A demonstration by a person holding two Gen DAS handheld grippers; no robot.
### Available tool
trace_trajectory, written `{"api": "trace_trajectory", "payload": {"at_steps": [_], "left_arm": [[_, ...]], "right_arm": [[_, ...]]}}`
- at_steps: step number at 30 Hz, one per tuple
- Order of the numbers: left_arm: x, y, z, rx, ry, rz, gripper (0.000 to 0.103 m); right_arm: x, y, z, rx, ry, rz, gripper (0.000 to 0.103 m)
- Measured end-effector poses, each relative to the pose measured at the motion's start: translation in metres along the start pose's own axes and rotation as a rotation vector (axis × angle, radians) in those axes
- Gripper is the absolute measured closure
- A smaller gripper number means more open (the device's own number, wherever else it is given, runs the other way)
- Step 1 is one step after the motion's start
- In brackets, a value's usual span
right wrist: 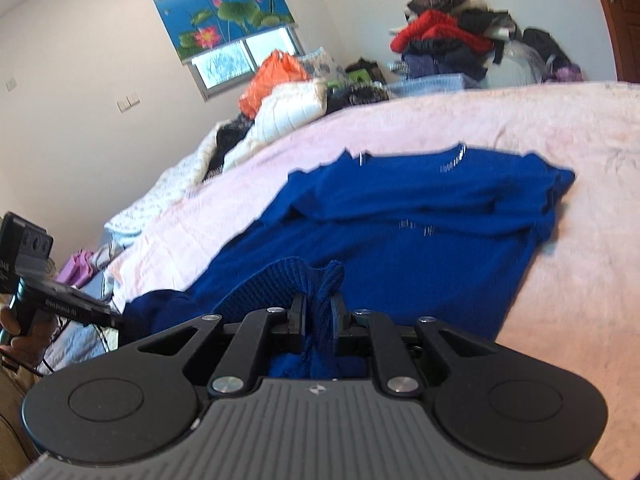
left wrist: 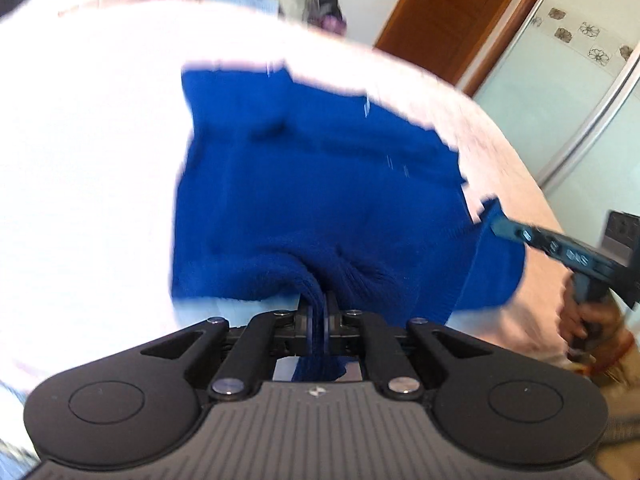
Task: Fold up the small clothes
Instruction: 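Grasp the hem with the left gripper while the right gripper holds the hem, then hold the hem with both grippers and lift it toward the collar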
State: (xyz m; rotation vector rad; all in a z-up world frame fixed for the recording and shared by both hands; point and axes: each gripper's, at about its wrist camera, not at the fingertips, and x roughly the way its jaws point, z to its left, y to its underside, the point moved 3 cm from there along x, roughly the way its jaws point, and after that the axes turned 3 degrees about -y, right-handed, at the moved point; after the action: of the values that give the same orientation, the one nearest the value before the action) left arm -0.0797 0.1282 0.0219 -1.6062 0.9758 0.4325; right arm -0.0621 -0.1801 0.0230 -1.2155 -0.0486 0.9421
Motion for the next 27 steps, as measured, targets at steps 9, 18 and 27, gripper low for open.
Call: {"api": "trace_trajectory", "payload": {"at_steps": [9,18,27], "left_arm": [[0.043,-0.053,-0.006,0.037,-0.156,-0.144,0.098],[0.085,-0.074,-0.004,0.020,-0.292,-0.153,0.098],[0.096,-0.080,-0.012,0.043,-0.398,-0.151,0.098]], "right_arm": [[0.007,-0.017,-0.019,0.028,0.092,-0.074,0.088],[0.027,-0.012,-0.035,0.054,0.179,-0.078,0.088],[0.029,-0.012,-0.034,0.038,0.197,-0.101,0.088]]}}
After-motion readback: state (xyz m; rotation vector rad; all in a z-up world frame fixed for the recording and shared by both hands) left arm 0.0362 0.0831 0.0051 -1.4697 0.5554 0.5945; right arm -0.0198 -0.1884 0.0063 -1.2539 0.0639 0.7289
